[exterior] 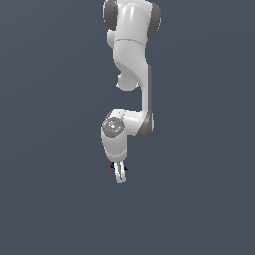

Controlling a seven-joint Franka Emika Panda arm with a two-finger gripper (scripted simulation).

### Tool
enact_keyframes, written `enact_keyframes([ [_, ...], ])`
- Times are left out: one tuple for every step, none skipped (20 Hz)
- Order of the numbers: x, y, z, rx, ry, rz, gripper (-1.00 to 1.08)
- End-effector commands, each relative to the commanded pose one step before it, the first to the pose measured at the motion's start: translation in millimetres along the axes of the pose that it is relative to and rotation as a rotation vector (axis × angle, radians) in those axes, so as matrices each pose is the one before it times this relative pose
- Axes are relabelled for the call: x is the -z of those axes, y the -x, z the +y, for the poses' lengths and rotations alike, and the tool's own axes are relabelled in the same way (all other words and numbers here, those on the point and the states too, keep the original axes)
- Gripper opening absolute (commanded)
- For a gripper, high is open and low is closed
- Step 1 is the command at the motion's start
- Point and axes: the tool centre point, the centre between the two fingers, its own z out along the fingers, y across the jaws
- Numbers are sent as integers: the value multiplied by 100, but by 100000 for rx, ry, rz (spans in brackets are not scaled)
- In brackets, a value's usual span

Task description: Pick up the object and move it to a goal position.

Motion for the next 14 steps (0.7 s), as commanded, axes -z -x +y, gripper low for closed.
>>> enact_keyframes([
  [-263,-29,-134,-11,-189,30,100],
  [8,-8,-16,0,0,0,100],
  [0,0,0,0,0,0,-100],
  [0,0,0,0,0,0,-100],
  [0,0,0,0,0,0,-100],
  [0,0,0,0,0,0,-100],
  [0,0,0,0,0,0,-100],
  [0,0,0,0,0,0,-100],
  [0,0,0,0,0,0,-100],
  [0,0,0,0,0,0,-100],
  [0,0,0,0,0,0,-100],
  [0,0,0,0,0,0,-100],
  [6,0,4,0,0,0,-100],
  [24,10,3,0,0,0,-100],
])
